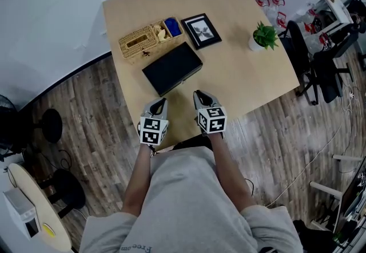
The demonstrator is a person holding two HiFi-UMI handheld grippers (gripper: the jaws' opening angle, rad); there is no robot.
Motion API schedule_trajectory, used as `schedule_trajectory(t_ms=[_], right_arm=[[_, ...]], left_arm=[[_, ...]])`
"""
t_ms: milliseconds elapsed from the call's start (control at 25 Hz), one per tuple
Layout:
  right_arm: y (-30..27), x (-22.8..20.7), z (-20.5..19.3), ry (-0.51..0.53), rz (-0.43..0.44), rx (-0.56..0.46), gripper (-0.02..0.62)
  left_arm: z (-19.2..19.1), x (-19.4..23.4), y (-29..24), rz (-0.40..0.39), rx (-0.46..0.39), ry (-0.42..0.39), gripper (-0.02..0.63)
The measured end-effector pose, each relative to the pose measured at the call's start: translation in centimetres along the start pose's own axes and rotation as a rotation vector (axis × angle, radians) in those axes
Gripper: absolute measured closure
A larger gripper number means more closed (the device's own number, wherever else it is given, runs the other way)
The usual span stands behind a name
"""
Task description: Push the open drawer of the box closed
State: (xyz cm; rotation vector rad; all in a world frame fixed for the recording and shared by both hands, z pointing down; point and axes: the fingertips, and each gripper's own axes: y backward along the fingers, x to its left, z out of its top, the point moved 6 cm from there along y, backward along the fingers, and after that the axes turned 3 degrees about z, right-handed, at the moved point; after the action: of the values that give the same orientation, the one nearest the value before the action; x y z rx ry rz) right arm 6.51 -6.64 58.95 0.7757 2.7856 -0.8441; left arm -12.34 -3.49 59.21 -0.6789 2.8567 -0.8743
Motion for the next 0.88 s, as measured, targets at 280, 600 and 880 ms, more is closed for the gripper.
schedule_trajectory(t_ms=[280, 600, 880], right_arm=[[0.3, -0.1, 0.0, -0.003, 0.007, -0.001, 0.592], [0.0, -0.1, 0.2, 0.024, 0.026, -0.003, 0.594], [-0.6, 0.1, 0.7, 0.029, 0.043, -0.002, 0.594]], left_arm=[[0.1, -0.7, -0.5, -0.013, 0.011, -0.004, 0.554], [0.5, -0.3, -0.9, -0.003, 0.005, 0.009, 0.553], [0.9, 0.4, -0.8, 0.011, -0.004, 0.015, 0.553]])
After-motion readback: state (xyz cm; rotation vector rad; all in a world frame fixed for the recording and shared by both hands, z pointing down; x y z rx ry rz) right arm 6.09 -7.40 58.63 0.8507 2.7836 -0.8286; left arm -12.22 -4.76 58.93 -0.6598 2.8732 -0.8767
